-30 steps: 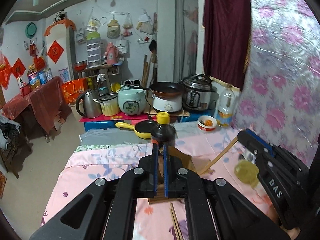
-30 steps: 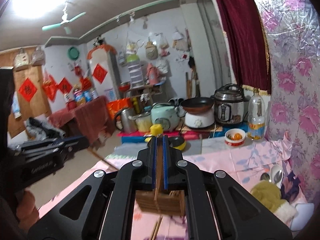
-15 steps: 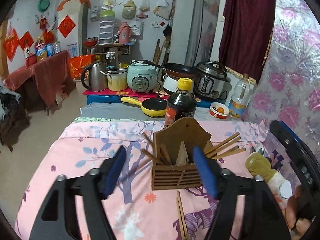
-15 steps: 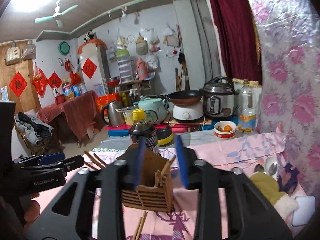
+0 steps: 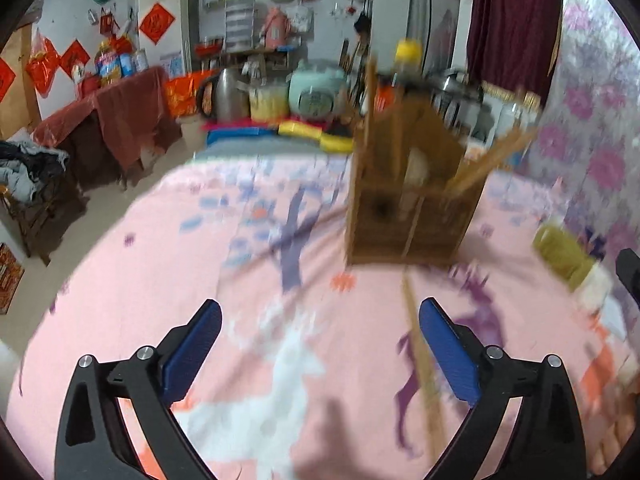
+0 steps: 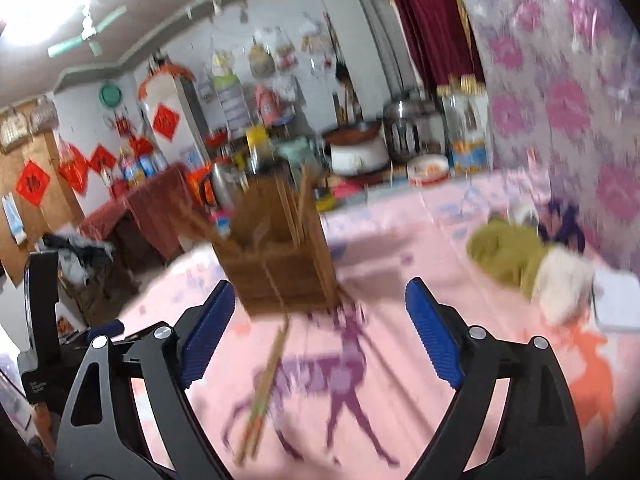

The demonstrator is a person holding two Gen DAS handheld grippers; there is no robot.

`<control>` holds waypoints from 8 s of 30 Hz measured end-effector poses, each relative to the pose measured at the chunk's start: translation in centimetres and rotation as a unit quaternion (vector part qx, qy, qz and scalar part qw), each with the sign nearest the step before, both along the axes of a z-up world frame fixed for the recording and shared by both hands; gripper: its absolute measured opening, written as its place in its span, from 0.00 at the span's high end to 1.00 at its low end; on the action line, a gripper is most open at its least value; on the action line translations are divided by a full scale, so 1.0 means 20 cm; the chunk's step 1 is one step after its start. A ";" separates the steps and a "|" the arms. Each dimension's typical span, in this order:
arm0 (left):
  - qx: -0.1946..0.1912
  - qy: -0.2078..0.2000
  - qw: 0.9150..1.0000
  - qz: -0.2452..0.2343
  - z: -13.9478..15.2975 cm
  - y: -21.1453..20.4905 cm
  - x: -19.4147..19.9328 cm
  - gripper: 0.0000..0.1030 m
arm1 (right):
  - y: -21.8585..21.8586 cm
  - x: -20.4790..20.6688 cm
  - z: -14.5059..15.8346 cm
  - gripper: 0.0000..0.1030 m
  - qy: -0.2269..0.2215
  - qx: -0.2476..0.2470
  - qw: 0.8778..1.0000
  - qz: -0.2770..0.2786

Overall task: Organize utensils
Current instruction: 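Withdraw both open tools from the holder toward the loose chopsticks, then lower both open tools over one loose chopstick each, then close both tools on one chopstick each, then lift both chopsticks and carry them over the wooden holder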

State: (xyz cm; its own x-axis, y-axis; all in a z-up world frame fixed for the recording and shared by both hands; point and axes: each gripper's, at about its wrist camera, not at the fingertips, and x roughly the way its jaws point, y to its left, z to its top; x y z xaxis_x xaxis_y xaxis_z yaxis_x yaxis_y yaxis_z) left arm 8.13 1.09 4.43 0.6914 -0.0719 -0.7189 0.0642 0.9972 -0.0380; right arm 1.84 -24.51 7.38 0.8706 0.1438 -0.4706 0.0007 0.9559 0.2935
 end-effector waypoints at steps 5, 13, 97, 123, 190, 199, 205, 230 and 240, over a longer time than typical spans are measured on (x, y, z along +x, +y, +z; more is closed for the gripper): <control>0.001 0.056 0.998 0.030 -0.19 0.14 -0.03 0.06 | 0.01 -0.03 -0.18 0.18 0.069 -0.008 0.998 0.014; 0.007 0.057 0.996 0.064 -0.21 0.23 -0.11 0.06 | 0.13 -0.15 -0.30 0.18 0.111 -0.031 0.989 0.088; -0.029 0.135 0.989 -0.050 -0.36 0.12 -0.08 0.62 | 0.22 -0.02 -0.45 0.29 0.198 -0.043 0.973 0.112; -0.036 0.136 0.989 -0.040 -0.36 0.13 -0.09 0.51 | 0.16 -0.02 -0.49 0.69 0.215 -0.053 0.965 0.142; 0.028 0.109 0.989 -0.096 -0.35 -0.03 -0.15 0.94 | 0.25 0.00 -0.48 0.93 0.195 -0.092 0.965 0.149; 0.008 0.079 0.993 -0.090 -0.27 0.00 -0.17 0.94 | 0.26 -0.06 -0.38 0.93 0.143 -0.104 0.973 0.145; 0.000 0.062 0.994 -0.088 -0.23 0.01 -0.20 0.94 | 0.24 -0.08 -0.34 0.93 0.123 -0.096 0.978 0.140; -0.007 -0.021 0.992 -0.120 0.27 -0.11 -0.28 0.94 | 0.16 -0.14 0.09 0.87 0.021 -0.041 0.988 0.145; -0.005 -0.011 0.993 -0.121 0.22 -0.12 -0.28 0.94 | 0.06 -0.11 -0.37 0.70 0.171 -0.072 0.970 0.155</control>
